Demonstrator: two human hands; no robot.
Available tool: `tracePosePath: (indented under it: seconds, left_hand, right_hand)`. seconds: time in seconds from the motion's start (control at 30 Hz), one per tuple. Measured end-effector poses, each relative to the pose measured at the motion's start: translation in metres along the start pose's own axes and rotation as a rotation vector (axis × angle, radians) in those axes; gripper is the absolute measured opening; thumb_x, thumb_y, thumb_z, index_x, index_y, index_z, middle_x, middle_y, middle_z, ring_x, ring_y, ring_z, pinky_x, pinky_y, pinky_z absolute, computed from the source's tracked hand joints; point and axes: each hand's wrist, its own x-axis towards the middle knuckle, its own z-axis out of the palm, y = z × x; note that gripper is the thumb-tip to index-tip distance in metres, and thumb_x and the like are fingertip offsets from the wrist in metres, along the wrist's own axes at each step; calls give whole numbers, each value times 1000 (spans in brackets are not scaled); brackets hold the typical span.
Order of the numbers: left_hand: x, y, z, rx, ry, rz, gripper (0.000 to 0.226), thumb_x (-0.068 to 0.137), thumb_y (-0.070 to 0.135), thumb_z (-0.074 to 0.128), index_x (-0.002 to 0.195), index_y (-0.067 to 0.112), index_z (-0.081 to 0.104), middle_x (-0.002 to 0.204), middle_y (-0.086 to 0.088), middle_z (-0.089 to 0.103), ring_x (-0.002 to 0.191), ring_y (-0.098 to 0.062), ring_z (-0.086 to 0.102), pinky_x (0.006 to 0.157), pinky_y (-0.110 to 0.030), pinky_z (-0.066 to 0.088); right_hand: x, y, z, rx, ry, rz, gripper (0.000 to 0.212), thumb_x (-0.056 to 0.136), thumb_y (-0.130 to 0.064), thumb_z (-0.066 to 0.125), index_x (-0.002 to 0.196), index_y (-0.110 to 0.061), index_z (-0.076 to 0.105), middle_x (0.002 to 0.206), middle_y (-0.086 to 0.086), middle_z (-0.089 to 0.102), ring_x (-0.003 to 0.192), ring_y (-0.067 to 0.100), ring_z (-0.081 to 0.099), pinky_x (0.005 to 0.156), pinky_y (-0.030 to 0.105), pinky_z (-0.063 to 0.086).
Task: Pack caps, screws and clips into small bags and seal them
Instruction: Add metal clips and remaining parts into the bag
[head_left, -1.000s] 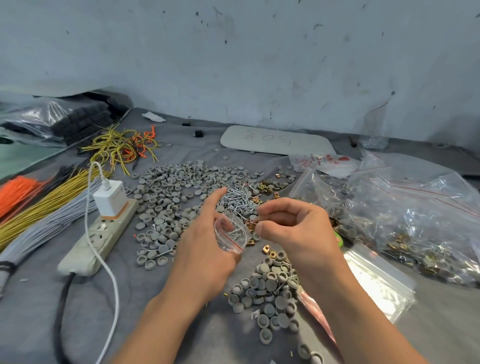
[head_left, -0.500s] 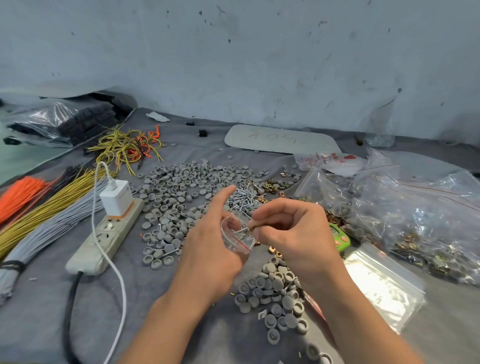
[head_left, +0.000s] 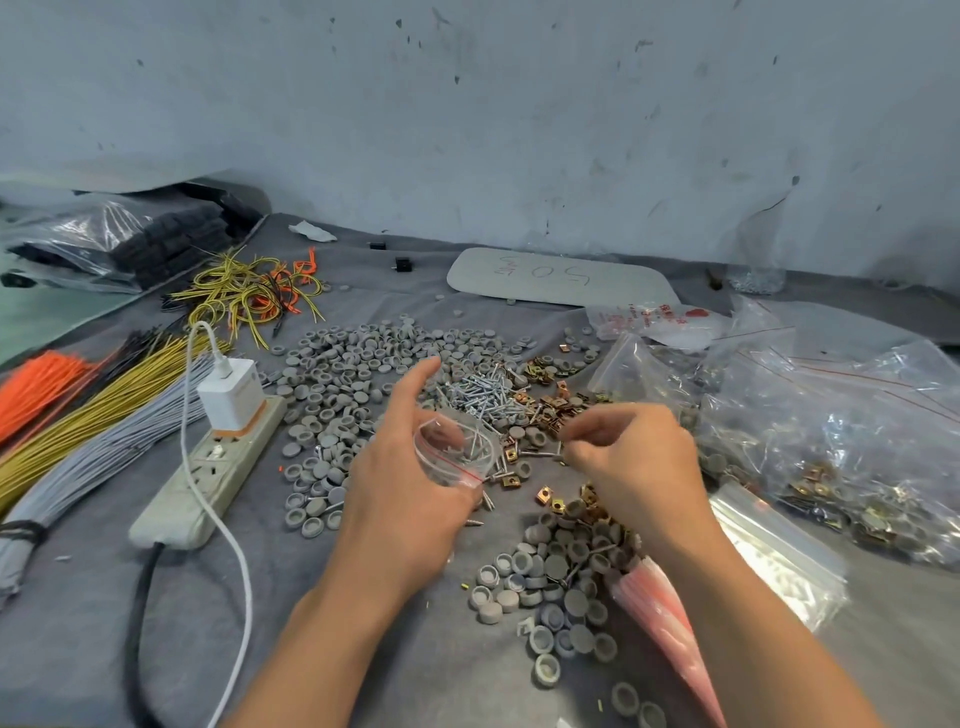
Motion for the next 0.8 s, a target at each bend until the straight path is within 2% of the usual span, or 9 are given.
tracePosePath:
  seconds: [0.03,0.1,0.13,0.27,0.43,0.53,0.6,0.7,0.8]
  left_hand:
    - [0,0,0,3,12,2,107,69,12,89,145,61,30,97,29,63,88,7,63,72,-18,45]
    - [0,0,0,13,22,5,107,70,13,89,145,60,30,98,29,63,90,8,62,70,-15,42]
    - [0,0,0,16,21,3,107,70,13,89,145,60,30,98,30,63,91,8,62,71,-14,41]
    - [-1,0,1,17,11,-2,108,68,12,88,145,61,31,93,24,65,91,7,62,75,-14,43]
    - [0,1,2,52,14,-10,108,67,14,88,145,61,30,90,24,65,90,10,61,72,-11,42]
    - [0,3,2,74,-7,-19,109,68,14,87,144,63,27,91,26,64,89,10,60,73,-19,49]
    - [-1,6,2,89,-32,-33,109,71,13,85,145,64,25,92,26,64,86,7,62,77,-30,56]
    - [-3,10,4,107,-68,-42,107,73,12,83,145,65,23,94,23,63,87,2,62,82,-38,57]
    - [-2,11,6,97,-94,-42,108,74,9,82,145,64,23,98,21,61,88,1,61,82,-35,53]
  right_hand:
    - [-1,2,3,-148,-73,2,15,88,-18,79,80,-32,79,76,-15,76,69,5,72,62,19,58]
    - [-6,1,13,-392,-160,-19,5,91,-29,76,92,-28,80,89,-7,77,84,15,72,84,34,61]
    - [-7,1,18,-501,-173,-44,11,92,-35,74,96,-26,80,92,-3,76,91,20,70,91,39,58]
    - [-8,-5,27,-646,-182,-77,11,93,-31,65,95,-23,73,94,2,72,95,28,66,95,36,50]
    - [-8,-1,27,-492,-185,-103,19,90,-18,68,76,-29,62,87,-5,70,89,24,60,96,37,43]
    - [-7,1,21,-175,-96,-121,20,89,-19,77,75,-29,67,76,-14,67,77,11,64,75,26,48]
    - [-10,-4,17,98,-47,-140,20,86,-18,82,72,-26,71,67,-11,68,62,3,60,60,18,46]
    - [-18,-15,10,372,-82,-234,16,81,-12,85,73,-24,77,65,-5,71,56,5,57,54,21,48]
    - [-25,-21,12,406,-127,-284,17,79,-10,86,76,-26,80,68,-6,73,59,6,62,57,25,51]
